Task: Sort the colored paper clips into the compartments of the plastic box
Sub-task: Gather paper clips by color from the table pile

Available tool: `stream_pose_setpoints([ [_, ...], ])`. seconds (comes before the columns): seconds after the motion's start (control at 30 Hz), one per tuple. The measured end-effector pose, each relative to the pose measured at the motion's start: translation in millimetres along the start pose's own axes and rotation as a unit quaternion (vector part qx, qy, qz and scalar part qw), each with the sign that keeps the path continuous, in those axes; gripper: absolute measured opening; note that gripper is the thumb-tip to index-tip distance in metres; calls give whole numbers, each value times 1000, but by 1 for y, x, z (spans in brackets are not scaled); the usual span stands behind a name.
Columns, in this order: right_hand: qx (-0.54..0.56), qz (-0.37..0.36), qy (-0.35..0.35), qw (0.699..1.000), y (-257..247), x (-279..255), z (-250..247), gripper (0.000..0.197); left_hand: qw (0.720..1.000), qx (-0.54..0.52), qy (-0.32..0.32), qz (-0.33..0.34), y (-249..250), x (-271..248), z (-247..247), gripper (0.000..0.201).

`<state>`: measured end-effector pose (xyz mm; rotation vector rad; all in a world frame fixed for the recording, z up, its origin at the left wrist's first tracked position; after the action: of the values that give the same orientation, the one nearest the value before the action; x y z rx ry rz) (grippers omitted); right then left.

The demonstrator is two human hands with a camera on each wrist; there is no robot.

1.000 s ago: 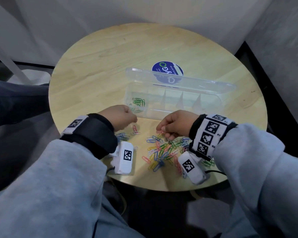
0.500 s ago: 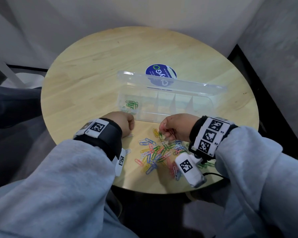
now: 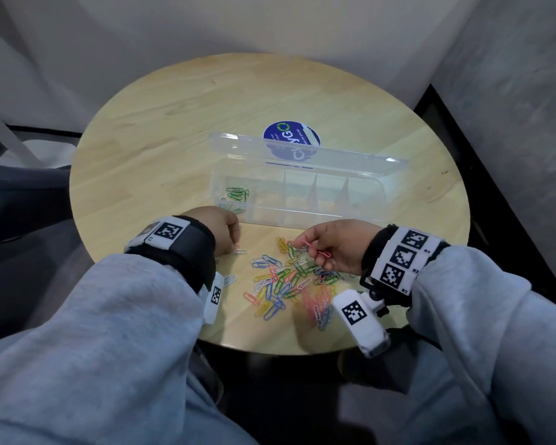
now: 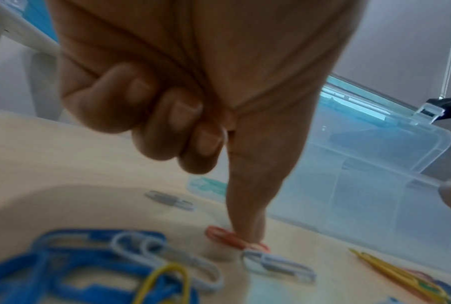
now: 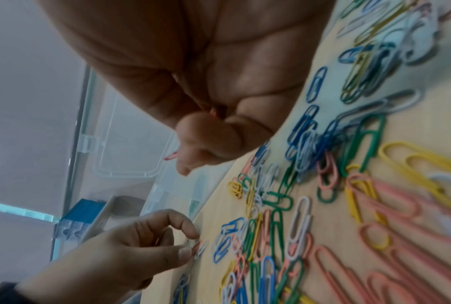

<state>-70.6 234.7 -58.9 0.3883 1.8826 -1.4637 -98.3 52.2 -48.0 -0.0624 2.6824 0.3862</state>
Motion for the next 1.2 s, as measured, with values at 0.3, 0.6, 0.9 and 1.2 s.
stream_pose_setpoints([
  [0.3,101,23,-10,995,12,-1,-22,41,997,56,-48,-12,8,0,6,5],
  [0.6,-84,-37,-31,995,6,-7,-17,26,987,-158,16,22,20,-13,-14,21],
  [0.9,-496,-203,-15,844,-13,-30,4,14,843,-531,43,-73,34,-44,-3,36],
  [1.2,-610,-177,-67,770,16,-26,19,42,943,-316,-19,-101,28,-49,23,21],
])
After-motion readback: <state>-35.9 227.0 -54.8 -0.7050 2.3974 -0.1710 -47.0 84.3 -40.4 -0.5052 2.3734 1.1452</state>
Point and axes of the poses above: each hand's wrist, its own x-axis towards the middle knuckle, its own z-axis out of the palm, y = z × x, the point moved 8 cm from there along x, towards the middle knuckle, and after that the axes turned 7 degrees about y, right-handed, at the moved point
